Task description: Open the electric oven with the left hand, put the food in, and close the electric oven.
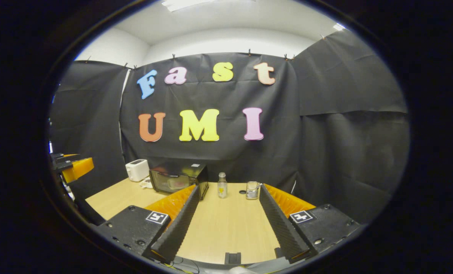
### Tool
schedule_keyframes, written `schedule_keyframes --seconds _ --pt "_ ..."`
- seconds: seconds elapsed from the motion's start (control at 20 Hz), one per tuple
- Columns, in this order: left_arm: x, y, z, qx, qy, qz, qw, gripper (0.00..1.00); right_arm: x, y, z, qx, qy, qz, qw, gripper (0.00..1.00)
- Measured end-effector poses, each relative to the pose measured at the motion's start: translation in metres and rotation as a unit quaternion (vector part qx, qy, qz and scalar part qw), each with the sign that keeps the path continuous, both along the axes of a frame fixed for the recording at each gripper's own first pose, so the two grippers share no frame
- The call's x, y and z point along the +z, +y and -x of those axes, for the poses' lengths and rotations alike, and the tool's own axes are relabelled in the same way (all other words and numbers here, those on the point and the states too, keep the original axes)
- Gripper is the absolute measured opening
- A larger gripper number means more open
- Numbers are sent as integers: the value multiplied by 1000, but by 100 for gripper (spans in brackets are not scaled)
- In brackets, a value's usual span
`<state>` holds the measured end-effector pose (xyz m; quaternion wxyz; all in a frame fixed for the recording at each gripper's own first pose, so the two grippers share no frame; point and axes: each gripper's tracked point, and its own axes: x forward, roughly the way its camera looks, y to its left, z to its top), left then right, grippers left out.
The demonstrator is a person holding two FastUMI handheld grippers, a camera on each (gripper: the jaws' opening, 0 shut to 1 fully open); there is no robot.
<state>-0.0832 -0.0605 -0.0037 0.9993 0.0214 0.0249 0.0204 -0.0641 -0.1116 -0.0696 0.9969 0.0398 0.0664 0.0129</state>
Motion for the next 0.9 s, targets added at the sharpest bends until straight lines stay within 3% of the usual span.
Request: schedule_keyframes --seconds 0.9 --pt "1 38 -36 -46 -6 14 999 96 27 59 -21 -33 -17 6 999 96"
